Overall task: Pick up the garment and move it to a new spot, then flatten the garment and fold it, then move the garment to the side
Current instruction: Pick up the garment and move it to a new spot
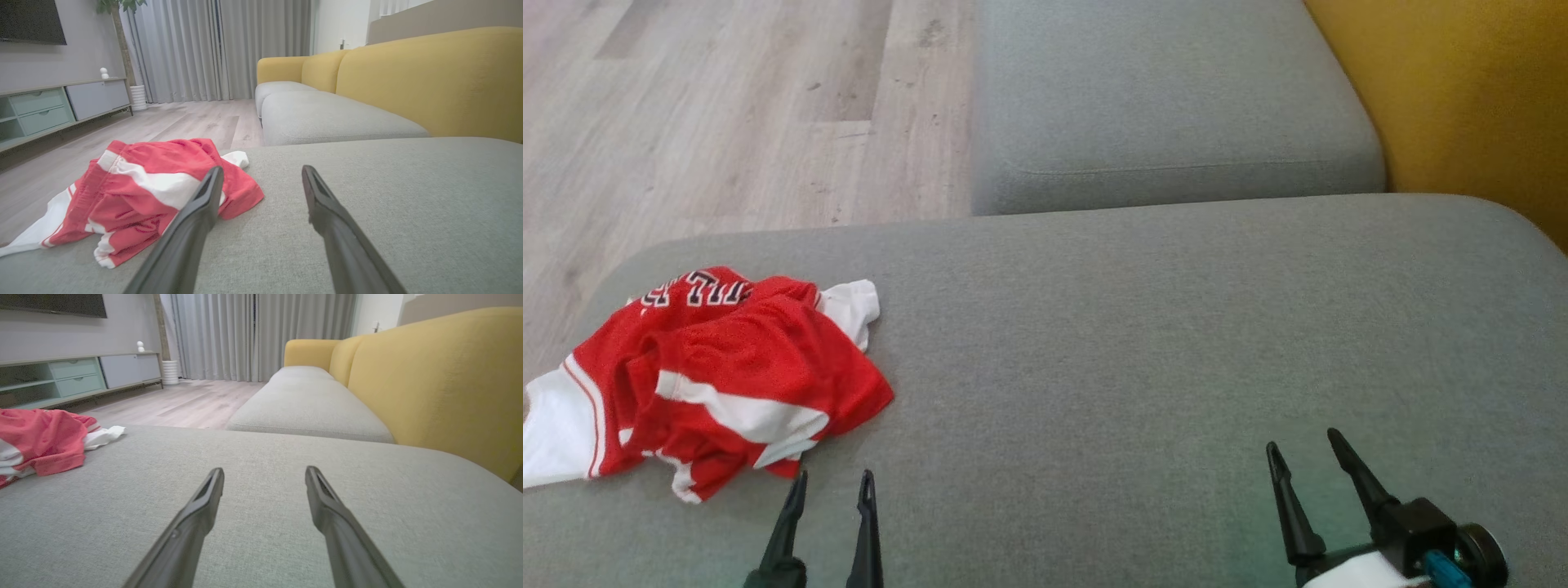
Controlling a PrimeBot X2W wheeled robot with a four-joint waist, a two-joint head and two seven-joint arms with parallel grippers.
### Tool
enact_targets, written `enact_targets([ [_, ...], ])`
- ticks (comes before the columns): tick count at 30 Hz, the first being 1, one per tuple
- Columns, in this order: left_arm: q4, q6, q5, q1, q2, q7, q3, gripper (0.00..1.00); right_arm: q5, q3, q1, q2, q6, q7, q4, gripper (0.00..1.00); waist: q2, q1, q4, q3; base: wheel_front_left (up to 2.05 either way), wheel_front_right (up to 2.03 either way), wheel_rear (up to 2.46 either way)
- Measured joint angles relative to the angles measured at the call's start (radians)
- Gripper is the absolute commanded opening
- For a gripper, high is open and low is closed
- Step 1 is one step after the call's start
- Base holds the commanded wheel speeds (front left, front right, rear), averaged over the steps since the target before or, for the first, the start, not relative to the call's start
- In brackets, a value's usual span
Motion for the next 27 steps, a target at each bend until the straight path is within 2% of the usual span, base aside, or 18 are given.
enact_targets([
  [9,-0.003,0.023,-0.016,0.004,-0.002,0.0,0.033,1.0,0.042,0.023,0.006,0.0,0.0,-0.001,0.0,1.0,0.0,0.0,0.087,0.001,0.0,0.0,0.0],
  [27,-0.038,0.022,0.013,0.016,0.0,0.0,0.115,1.0,0.093,0.089,0.012,0.0,0.0,-0.001,0.008,1.0,0.0,-0.0001,0.379,0.021,0.0,0.0,0.0],
])
